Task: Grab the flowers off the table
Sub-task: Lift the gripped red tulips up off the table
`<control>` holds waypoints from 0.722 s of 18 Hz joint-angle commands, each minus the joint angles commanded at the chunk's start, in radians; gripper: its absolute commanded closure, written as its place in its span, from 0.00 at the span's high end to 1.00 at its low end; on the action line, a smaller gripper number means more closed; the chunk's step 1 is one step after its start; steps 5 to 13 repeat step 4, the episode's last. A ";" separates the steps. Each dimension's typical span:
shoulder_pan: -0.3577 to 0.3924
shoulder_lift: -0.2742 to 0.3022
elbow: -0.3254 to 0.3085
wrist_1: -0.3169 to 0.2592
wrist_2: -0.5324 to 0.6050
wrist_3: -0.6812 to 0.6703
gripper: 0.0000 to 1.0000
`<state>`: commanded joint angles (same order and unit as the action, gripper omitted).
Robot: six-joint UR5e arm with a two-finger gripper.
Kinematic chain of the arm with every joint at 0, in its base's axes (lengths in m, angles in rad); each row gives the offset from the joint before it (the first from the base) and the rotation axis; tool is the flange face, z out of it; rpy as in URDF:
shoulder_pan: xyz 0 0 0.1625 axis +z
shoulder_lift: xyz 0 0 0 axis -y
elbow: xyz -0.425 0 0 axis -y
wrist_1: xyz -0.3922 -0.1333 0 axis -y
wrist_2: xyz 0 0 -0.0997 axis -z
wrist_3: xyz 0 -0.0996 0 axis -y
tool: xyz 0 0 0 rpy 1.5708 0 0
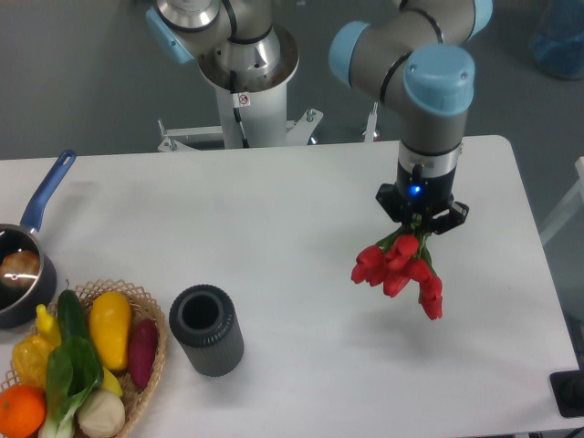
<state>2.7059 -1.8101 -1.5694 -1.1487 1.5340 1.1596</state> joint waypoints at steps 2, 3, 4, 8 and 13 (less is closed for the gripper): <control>0.000 0.003 0.006 -0.020 0.000 0.024 0.00; 0.002 0.005 0.006 -0.020 0.000 0.026 0.00; -0.001 0.006 0.006 -0.020 0.002 0.026 0.00; -0.001 0.006 0.006 -0.020 0.002 0.026 0.00; -0.001 0.006 0.006 -0.020 0.002 0.026 0.00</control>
